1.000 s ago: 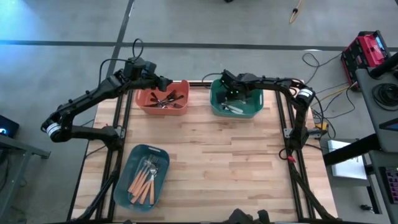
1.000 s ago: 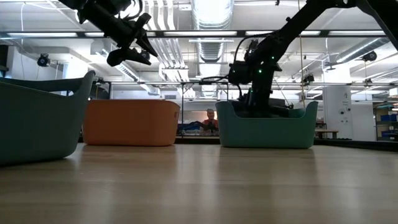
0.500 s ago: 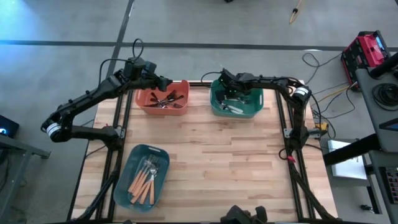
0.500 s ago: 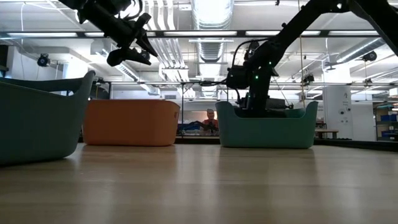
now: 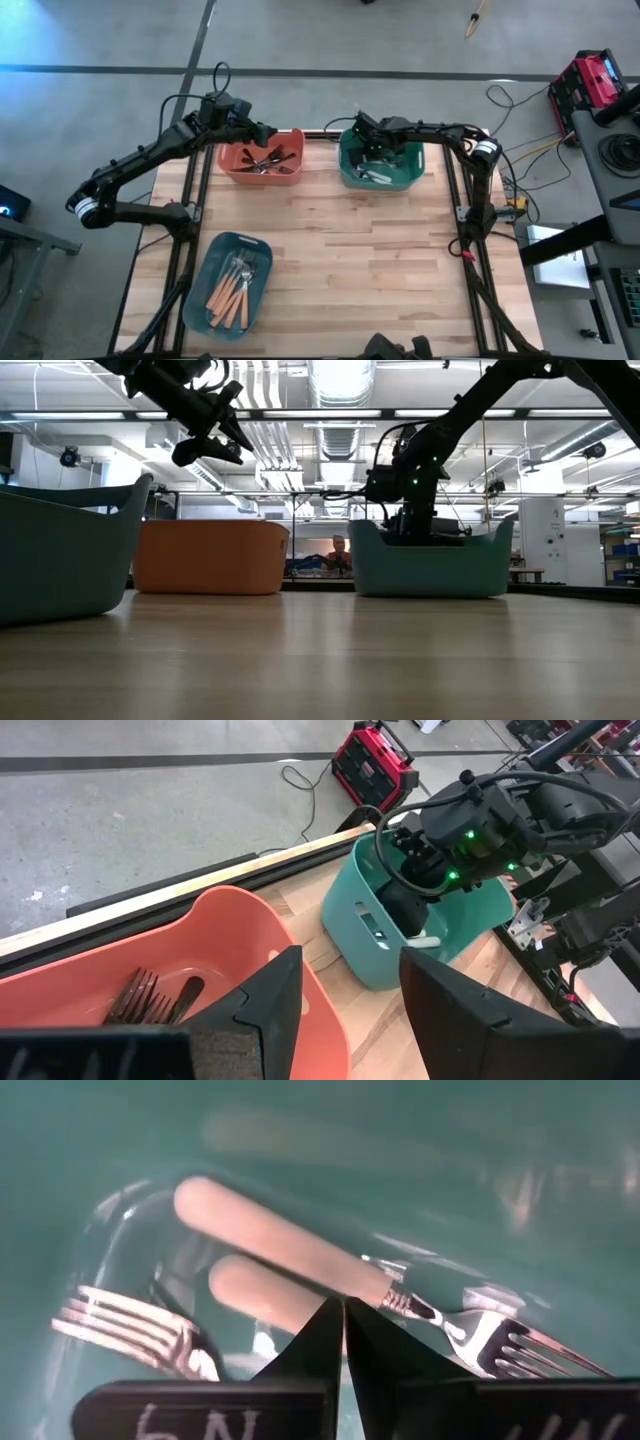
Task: Sort silverware by color (type)
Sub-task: Adjust the white forks in the green bin, then adjust the black forks in the orange bin
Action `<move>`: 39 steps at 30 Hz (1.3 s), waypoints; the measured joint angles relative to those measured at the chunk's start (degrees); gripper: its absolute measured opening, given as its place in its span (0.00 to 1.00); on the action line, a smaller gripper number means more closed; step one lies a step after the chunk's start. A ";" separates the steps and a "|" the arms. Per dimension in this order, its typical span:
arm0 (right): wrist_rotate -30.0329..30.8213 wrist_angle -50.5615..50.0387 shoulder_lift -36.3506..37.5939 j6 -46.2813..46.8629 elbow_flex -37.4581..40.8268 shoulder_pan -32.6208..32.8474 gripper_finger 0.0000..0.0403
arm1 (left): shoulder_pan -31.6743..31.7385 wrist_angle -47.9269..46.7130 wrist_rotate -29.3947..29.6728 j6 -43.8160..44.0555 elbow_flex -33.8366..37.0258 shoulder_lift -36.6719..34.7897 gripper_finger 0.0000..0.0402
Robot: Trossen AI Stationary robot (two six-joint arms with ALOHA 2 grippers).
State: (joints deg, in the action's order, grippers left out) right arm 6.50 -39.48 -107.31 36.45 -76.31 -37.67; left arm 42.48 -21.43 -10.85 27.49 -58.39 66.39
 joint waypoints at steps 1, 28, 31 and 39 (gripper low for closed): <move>-0.21 -0.06 0.00 0.00 0.00 0.16 0.02 | 0.00 0.00 0.00 0.00 0.00 0.00 0.38; 1.16 -7.13 7.29 -9.83 -14.37 -1.73 0.02 | 1.49 -30.17 -9.05 -15.73 -10.19 15.94 0.19; 1.20 -6.91 7.28 -11.57 -14.93 -2.29 0.02 | 2.29 -37.98 -9.19 -28.86 -15.89 21.74 0.12; 1.07 -7.03 7.21 -13.69 -14.93 -3.38 0.02 | 5.86 -45.29 -9.07 -15.60 -22.58 35.45 0.01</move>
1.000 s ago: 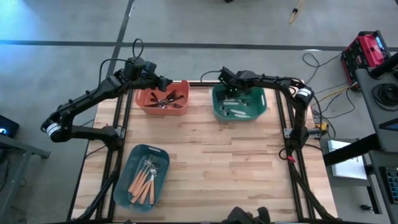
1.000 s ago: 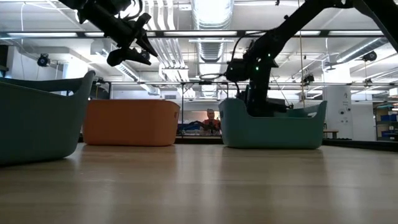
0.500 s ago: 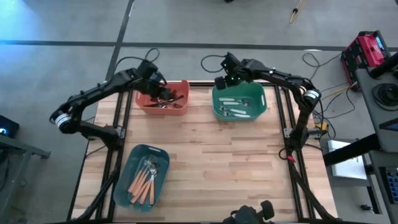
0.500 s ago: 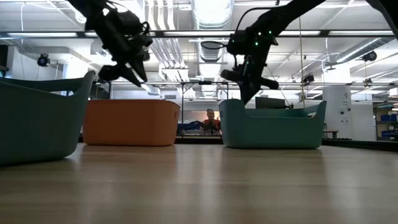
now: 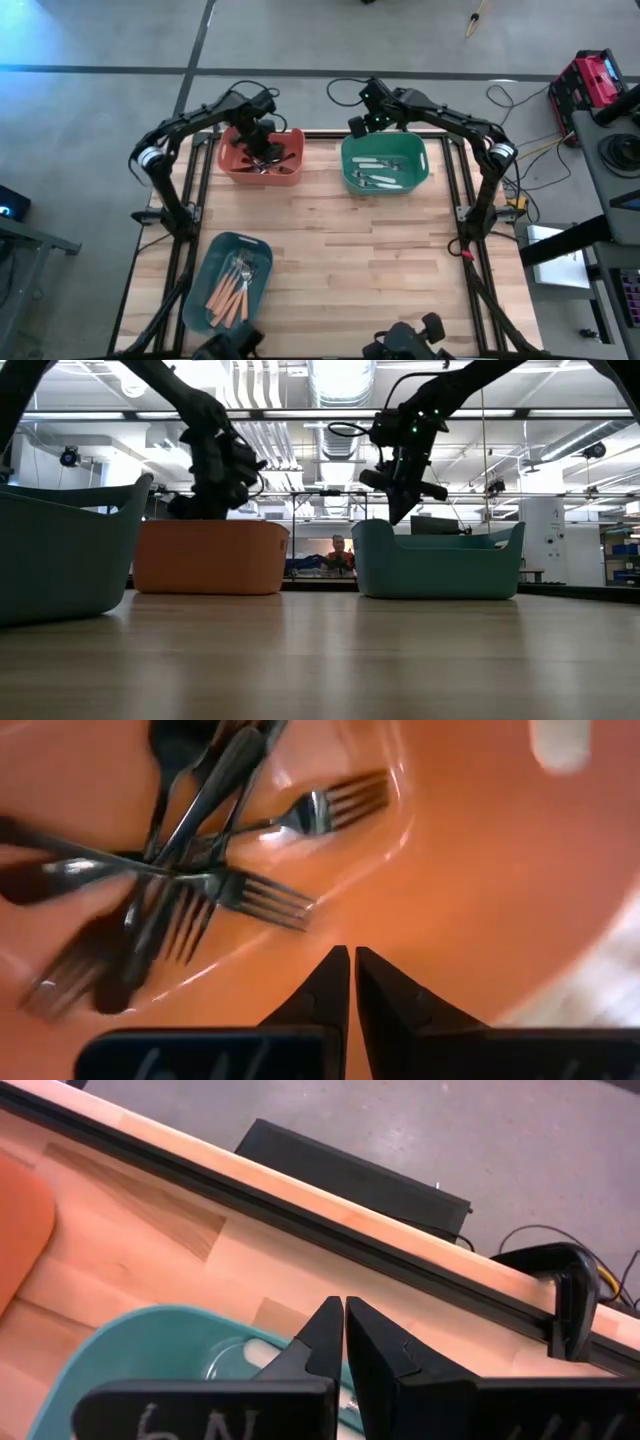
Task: Sort silverware by color (type)
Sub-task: Adjust the black forks in the orange bin
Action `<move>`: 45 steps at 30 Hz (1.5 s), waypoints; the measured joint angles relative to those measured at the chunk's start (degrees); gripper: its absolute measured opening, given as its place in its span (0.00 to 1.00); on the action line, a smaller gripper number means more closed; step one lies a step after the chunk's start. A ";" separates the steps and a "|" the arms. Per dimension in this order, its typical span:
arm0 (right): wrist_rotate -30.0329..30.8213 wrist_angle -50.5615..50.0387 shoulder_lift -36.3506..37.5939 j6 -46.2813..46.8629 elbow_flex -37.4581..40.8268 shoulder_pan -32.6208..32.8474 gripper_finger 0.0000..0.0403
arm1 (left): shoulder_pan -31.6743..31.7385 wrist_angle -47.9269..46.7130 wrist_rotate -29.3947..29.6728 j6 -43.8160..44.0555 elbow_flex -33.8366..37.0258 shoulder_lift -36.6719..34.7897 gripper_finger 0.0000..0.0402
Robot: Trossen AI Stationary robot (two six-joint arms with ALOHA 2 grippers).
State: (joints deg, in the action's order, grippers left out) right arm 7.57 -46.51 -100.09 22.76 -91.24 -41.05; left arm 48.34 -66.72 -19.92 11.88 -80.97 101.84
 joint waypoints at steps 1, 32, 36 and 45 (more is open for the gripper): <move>0.02 -0.01 0.00 0.09 0.00 -0.04 0.02 | -0.06 1.04 0.02 1.84 0.02 0.51 0.01; 1.46 5.13 -0.10 -0.87 -0.33 -5.74 0.02 | -0.50 14.14 7.39 -34.27 4.24 0.60 0.00; 1.49 5.22 -0.11 -0.78 -0.35 -5.76 0.02 | -1.00 17.06 9.28 -18.44 5.19 0.60 0.00; 1.51 5.40 -0.11 -1.31 -0.37 -6.11 0.02 | -1.22 17.46 13.23 -8.16 4.89 0.46 0.00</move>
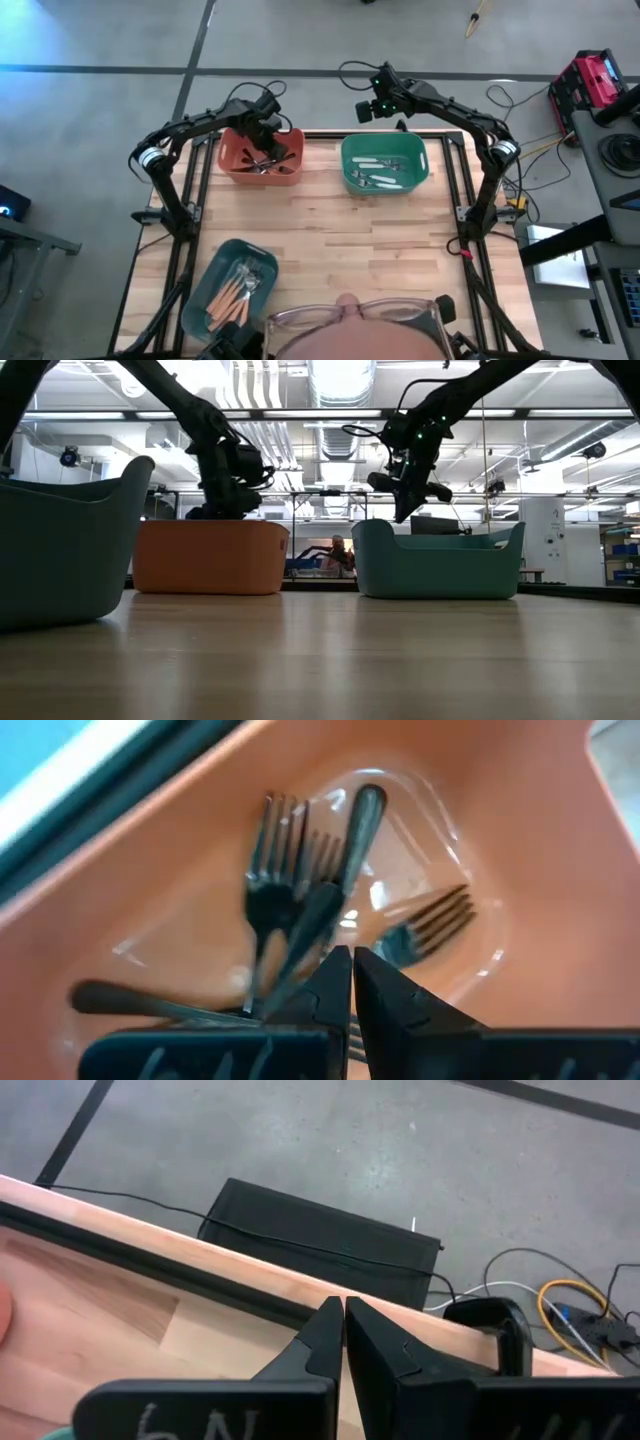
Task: Sort silverware by color (type)
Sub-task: Adjust the black forks in the orange bin
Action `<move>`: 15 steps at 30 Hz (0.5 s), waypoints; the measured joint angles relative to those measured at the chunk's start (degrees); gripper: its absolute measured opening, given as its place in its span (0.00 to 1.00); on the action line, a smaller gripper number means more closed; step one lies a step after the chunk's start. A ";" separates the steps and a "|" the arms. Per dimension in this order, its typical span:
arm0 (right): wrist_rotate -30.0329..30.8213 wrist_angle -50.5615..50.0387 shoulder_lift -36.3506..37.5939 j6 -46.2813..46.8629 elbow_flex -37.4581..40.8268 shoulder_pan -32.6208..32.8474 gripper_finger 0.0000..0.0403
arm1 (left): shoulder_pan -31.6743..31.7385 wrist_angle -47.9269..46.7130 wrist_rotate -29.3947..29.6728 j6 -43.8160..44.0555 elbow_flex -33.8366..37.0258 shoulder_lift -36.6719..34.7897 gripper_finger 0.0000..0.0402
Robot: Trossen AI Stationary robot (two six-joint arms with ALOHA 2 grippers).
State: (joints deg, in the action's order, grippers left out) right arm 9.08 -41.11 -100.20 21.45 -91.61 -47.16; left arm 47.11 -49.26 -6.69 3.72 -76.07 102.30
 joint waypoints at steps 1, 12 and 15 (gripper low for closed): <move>0.02 0.16 0.00 -0.54 0.00 -0.04 0.02 | 0.02 0.29 0.43 -0.82 0.00 0.00 0.00; 0.00 -0.03 0.02 -2.11 0.00 -0.41 0.02 | -1.16 -11.08 -9.04 -11.27 -12.66 -0.33 0.00; -0.02 -0.08 0.02 -2.59 0.00 -0.39 0.02 | -1.97 -18.37 -10.31 -19.70 -14.83 -0.80 0.00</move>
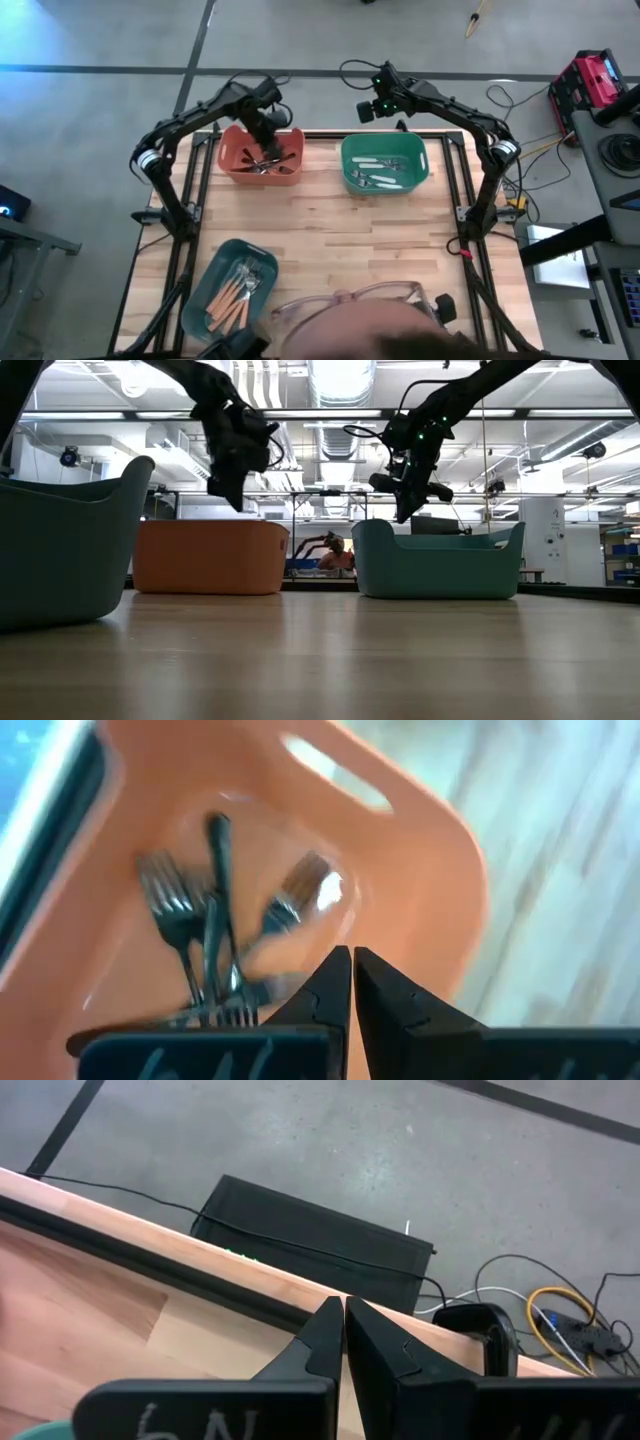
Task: Sort silverware by color (type)
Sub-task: Adjust the black forks in the orange bin
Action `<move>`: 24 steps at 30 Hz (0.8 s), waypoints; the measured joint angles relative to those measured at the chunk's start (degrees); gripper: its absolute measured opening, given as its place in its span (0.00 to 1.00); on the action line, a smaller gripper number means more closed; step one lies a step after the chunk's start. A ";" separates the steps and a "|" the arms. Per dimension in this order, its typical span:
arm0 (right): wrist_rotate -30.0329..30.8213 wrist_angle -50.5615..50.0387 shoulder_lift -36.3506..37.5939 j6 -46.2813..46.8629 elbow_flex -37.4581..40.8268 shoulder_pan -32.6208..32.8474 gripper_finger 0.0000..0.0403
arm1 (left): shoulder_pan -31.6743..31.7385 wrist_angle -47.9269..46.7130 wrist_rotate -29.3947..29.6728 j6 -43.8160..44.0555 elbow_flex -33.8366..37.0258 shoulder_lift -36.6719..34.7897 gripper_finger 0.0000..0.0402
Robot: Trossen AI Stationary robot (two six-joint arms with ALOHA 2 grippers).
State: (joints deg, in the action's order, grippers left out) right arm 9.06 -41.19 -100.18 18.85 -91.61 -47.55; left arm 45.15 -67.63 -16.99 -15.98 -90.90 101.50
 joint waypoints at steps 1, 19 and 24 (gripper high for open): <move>-0.01 -0.02 0.00 -0.30 0.00 0.00 0.02 | -0.08 -1.51 -0.08 -2.07 0.02 -0.28 0.00; 0.03 0.00 0.00 -1.64 -0.02 0.00 0.02 | 0.79 3.30 1.40 35.24 4.71 3.59 0.00; 0.04 0.02 0.00 -2.17 -0.02 0.00 0.02 | 0.78 2.83 4.32 29.42 4.73 4.38 0.00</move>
State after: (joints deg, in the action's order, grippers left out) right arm 9.10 -41.17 -100.18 16.68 -91.64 -47.55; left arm 45.92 -64.79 -12.68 13.44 -86.17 105.88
